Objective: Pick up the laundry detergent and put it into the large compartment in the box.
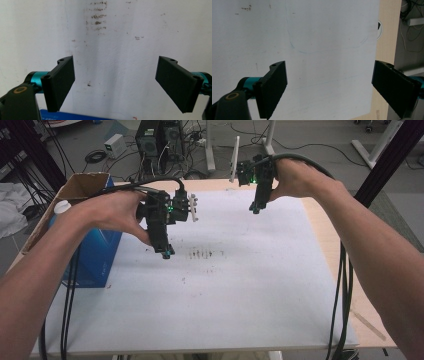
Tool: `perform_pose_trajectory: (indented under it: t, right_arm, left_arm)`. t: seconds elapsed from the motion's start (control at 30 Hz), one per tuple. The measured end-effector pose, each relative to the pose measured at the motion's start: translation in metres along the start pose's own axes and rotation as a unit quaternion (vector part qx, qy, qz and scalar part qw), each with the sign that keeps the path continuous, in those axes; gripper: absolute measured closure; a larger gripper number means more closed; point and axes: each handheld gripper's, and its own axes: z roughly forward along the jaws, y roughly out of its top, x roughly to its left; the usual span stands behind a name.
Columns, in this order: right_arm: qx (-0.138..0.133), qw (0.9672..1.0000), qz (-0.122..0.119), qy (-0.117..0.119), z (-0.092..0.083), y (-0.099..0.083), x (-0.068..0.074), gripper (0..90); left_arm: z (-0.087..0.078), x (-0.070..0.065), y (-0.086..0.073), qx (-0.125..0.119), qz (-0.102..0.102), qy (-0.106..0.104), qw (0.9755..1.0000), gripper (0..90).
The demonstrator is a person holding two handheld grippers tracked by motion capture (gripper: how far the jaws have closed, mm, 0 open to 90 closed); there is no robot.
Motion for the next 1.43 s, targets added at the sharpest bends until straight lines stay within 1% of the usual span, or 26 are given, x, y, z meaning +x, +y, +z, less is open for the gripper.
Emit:
perform_pose_trajectory:
  t: [0.1, 0.17, 0.27, 0.37, 0.43, 0.57, 0.6, 0.67, 0.77, 1.0, 1.03, 1.17, 1.3, 1.4, 1.43]
  right_arm:
    - [0.0, 1.0, -0.002, 0.001, 0.0, 0.001, 0.0, 12.2]
    - [-0.001, 1.0, -0.004, 0.0, 0.0, 0.001, 0.001, 12.2]
    - [-0.001, 1.0, -0.001, 0.0, -0.002, -0.001, 0.001, 12.2]
    - [-0.002, 1.0, 0.002, -0.001, -0.003, -0.004, 0.001, 12.2]
    - [-0.003, 1.0, 0.003, -0.001, -0.004, -0.006, 0.001, 12.2]
    - [-0.004, 1.0, 0.002, -0.001, -0.003, -0.007, 0.0, 12.2]
    - [-0.004, 1.0, 0.002, -0.001, -0.003, -0.007, 0.0, 12.2]
    - [-0.003, 1.0, 0.002, 0.001, -0.003, -0.007, 0.001, 12.2]
    - [-0.004, 1.0, 0.001, 0.001, -0.002, -0.007, 0.001, 12.2]
    - [-0.006, 1.0, -0.004, 0.001, -0.001, -0.006, 0.001, 12.2]
    - [-0.005, 1.0, -0.004, 0.002, -0.002, -0.006, 0.001, 12.2]
    - [-0.004, 1.0, -0.003, 0.002, -0.002, -0.007, 0.002, 12.2]
    - [-0.008, 1.0, -0.002, 0.001, -0.002, -0.007, 0.002, 12.2]
    - [-0.007, 1.0, -0.003, 0.004, 0.0, -0.008, 0.004, 12.2]
    - [-0.006, 1.0, 0.001, 0.005, 0.001, -0.008, 0.005, 12.2]
  left_arm:
    - [0.004, 0.0, 0.001, -0.001, 0.001, -0.004, 1.0, 16.0]
    - [0.007, 0.0, 0.002, 0.005, -0.001, -0.008, 1.0, 16.0]
    - [0.008, 0.0, 0.004, 0.002, -0.004, -0.009, 1.0, 16.0]
    - [0.009, 0.0, 0.006, 0.005, 0.002, -0.012, 0.9999, 16.0]
    - [0.011, -0.001, 0.007, 0.005, 0.001, -0.014, 0.9999, 16.0]
    - [0.012, -0.001, 0.009, 0.009, 0.0, -0.012, 0.9999, 16.0]
    - [0.012, -0.001, 0.01, 0.009, 0.003, -0.011, 0.9999, 16.0]
    - [0.013, -0.002, 0.01, 0.007, 0.001, -0.011, 0.9999, 16.0]
    - [0.012, -0.003, 0.011, 0.007, 0.004, -0.011, 0.9999, 16.0]
    - [0.012, -0.005, 0.013, 0.004, 0.002, -0.012, 0.9999, 16.0]
    - [0.012, -0.005, 0.013, 0.005, 0.005, -0.012, 0.9999, 16.0]
    - [0.012, -0.006, 0.013, 0.008, 0.004, -0.012, 0.9999, 16.0]
    - [0.012, -0.007, 0.015, 0.003, 0.004, -0.013, 0.9999, 16.0]
    - [0.012, -0.007, 0.015, 0.005, 0.004, -0.013, 0.9999, 16.0]
    - [0.013, -0.008, 0.015, 0.004, 0.002, -0.013, 0.9999, 16.0]
